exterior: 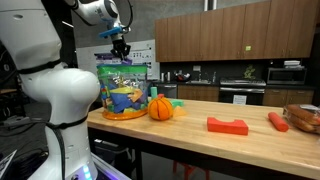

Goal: Take the purple arch out of the bag

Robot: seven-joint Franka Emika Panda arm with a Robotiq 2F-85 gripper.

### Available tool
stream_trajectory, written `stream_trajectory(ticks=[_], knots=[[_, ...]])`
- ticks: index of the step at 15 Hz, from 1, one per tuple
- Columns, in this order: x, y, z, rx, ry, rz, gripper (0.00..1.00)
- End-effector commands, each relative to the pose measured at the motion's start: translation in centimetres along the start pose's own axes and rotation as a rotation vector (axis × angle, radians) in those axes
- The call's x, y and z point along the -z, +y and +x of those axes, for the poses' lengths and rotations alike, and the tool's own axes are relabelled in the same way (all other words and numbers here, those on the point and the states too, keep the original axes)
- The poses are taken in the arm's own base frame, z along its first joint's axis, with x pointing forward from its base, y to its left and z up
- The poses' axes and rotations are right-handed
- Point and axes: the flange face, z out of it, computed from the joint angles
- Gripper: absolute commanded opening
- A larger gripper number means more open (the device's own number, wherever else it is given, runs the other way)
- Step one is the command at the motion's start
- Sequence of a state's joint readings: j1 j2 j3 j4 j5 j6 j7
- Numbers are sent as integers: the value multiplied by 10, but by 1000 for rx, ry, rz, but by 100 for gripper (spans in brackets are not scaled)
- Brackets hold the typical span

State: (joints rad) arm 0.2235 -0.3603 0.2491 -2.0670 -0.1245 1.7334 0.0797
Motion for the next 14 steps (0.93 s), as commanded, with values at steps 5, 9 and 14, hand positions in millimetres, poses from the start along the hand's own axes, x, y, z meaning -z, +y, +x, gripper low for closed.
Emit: stream_trajectory(ticks=[5, 9, 14], knots=[[52, 50, -29, -158, 77, -74, 4], [46, 89, -48, -247, 66, -51, 4], [18, 152, -83, -342, 35, -23, 4]])
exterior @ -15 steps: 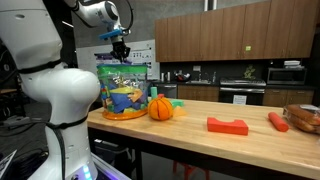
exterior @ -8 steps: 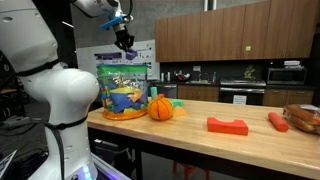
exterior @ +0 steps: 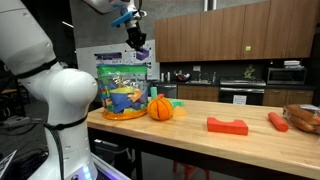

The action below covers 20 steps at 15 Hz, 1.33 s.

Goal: Take the purple arch out of the bag

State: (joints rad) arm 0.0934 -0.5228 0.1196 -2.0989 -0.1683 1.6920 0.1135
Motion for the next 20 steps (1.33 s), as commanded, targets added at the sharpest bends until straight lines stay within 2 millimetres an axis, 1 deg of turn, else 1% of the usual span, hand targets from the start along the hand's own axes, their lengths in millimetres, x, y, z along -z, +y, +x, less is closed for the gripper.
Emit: stream_trajectory(ticks=[1, 5, 8, 10, 12, 14, 20], knots=[[-18, 49, -20, -55, -17, 9, 4], [-44, 107, -28, -113, -44, 38, 4], [-65, 147, -25, -135, -53, 62, 4], [-78, 167, -20, -140, -49, 70, 4], [-88, 180, -14, -140, -43, 72, 4], [-100, 188, -7, -132, -40, 77, 4], [-137, 199, 10, -120, -72, 74, 4]])
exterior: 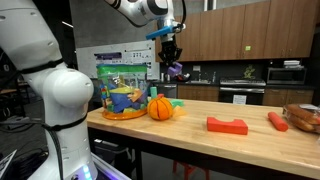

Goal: Take the purple arch out of the bag

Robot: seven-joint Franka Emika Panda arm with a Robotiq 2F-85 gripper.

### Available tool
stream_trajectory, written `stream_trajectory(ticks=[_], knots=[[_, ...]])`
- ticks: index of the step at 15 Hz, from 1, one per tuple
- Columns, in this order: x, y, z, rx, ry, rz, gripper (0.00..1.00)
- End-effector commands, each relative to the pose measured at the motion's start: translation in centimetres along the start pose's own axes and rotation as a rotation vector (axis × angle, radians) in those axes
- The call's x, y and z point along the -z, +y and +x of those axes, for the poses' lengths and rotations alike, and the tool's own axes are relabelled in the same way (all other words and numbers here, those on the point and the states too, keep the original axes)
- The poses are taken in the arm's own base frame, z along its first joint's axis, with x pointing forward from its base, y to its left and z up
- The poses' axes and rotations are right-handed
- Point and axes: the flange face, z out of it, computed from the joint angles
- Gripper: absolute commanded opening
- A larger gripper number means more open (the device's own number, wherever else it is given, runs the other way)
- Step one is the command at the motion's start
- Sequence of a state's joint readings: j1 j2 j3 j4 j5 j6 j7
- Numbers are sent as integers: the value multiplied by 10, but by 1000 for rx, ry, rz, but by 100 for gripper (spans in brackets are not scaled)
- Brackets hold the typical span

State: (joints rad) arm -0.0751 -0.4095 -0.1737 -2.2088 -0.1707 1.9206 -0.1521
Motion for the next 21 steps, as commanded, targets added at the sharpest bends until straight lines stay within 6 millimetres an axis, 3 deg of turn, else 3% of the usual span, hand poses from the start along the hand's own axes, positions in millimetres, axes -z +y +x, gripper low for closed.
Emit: stream_trajectory(ticks=[1, 9, 10, 12, 13, 16, 21], knots=[[-14, 10, 13, 13, -21, -14, 4], [-32, 8, 26, 4, -64, 3, 5], [-33, 9, 27, 6, -67, 3, 41], [-34, 12, 28, 13, -72, 0, 46], [-36, 7, 23, -3, -69, -2, 28], [-37, 7, 25, 3, -71, -3, 45], [-37, 8, 25, 3, -70, -3, 46]])
